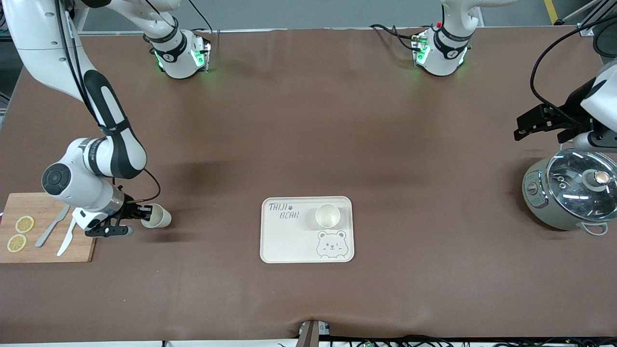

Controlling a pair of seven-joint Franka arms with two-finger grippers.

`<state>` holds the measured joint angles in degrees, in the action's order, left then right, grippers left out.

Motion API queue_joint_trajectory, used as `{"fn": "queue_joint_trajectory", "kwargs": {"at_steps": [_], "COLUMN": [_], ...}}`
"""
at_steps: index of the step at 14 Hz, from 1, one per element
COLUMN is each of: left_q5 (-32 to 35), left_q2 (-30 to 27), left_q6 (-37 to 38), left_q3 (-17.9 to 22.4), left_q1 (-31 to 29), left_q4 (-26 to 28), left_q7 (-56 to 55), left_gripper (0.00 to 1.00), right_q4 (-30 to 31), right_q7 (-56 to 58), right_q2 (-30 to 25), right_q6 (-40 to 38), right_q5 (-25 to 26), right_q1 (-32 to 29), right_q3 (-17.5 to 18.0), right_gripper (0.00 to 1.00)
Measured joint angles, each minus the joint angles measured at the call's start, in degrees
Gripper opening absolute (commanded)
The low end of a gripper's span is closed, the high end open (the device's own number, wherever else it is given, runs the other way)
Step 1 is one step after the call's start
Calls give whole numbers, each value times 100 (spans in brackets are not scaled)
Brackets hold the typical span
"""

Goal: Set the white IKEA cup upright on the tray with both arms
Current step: 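Grasp the white cup near the cutting board with the right gripper, then carry the cup with the right gripper over the tray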

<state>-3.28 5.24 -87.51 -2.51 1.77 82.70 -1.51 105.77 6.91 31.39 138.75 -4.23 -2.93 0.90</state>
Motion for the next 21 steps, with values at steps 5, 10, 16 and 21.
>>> {"fn": "queue_joint_trajectory", "kwargs": {"at_steps": [5, 10, 16, 21], "left_q5": [0, 0, 243, 269], "left_q2": [26, 26, 26, 26], "left_q6": [-8, -30, -43, -43], "left_q3": [-13, 17, 19, 10], "left_q1": [22, 14, 24, 49], "left_q4": [0, -5, -13, -13], "left_q7": [85, 197, 182, 191], "left_gripper": [100, 100, 100, 100], "right_q4": [-673, -1422, -1784, -1930], "right_q7": [-1083, -3088, -5856, -6932], "right_q2": [-91, -436, -393, 118], "right_q6": [-1201, -2243, -2172, -1386], "right_q5": [-9, -18, -12, 426], "right_q1": [319, 1260, 2841, 3412], "right_q3": [34, 77, 77, 50], "right_gripper": [0, 0, 0, 0]}}
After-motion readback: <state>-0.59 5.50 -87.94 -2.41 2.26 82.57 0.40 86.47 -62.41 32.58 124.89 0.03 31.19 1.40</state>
